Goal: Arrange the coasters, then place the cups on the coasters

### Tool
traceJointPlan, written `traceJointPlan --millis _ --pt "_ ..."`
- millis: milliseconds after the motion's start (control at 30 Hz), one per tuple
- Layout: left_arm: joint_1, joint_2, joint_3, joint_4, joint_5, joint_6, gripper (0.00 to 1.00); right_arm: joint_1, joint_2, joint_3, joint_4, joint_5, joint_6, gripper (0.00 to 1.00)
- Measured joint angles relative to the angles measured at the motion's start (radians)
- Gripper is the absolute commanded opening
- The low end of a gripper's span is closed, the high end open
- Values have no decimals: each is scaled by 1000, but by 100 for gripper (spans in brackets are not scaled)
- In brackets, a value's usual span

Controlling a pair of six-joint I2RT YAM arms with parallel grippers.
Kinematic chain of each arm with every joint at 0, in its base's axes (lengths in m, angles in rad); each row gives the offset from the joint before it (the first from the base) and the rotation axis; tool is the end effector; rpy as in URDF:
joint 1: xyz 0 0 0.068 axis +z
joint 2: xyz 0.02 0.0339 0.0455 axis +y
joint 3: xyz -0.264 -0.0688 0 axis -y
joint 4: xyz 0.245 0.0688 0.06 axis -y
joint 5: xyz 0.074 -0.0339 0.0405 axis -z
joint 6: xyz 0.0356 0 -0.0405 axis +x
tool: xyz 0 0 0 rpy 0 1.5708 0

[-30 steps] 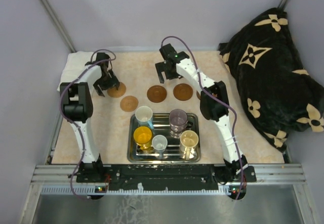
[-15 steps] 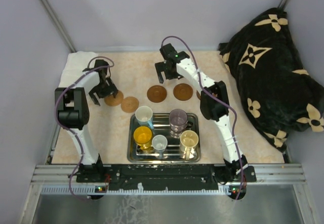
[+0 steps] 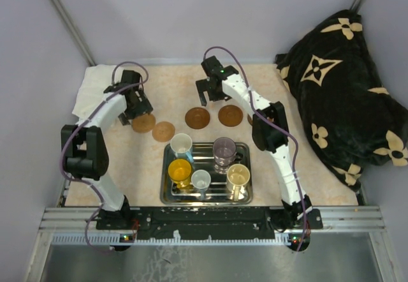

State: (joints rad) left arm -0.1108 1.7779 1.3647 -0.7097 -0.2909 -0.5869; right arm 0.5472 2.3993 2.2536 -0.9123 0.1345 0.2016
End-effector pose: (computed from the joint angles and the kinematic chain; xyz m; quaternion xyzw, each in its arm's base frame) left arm 0.3684 -0.0307 0.2310 -0.2588 0.9299 0.0577 0.2548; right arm 0.4459 0.2661 0.2205 -0.1492 0.9537 0.0320 0.2593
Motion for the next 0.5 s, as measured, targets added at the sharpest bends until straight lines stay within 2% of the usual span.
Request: traceJointPlan --millis 133,233,333,500 --pt "-64 -29 -34 -10 4 9 63 0 0 0 0 0 0 99" --pt "-96 -20 -61 -31 8 19 54 0 0 0 0 -1 0 98" --pt "-104 1 -65 -41 19 34 51 0 0 0 0 -1 1 92" --pt "-120 38 -61 -39 56 90 52 0 0 0 0 -2 0 70"
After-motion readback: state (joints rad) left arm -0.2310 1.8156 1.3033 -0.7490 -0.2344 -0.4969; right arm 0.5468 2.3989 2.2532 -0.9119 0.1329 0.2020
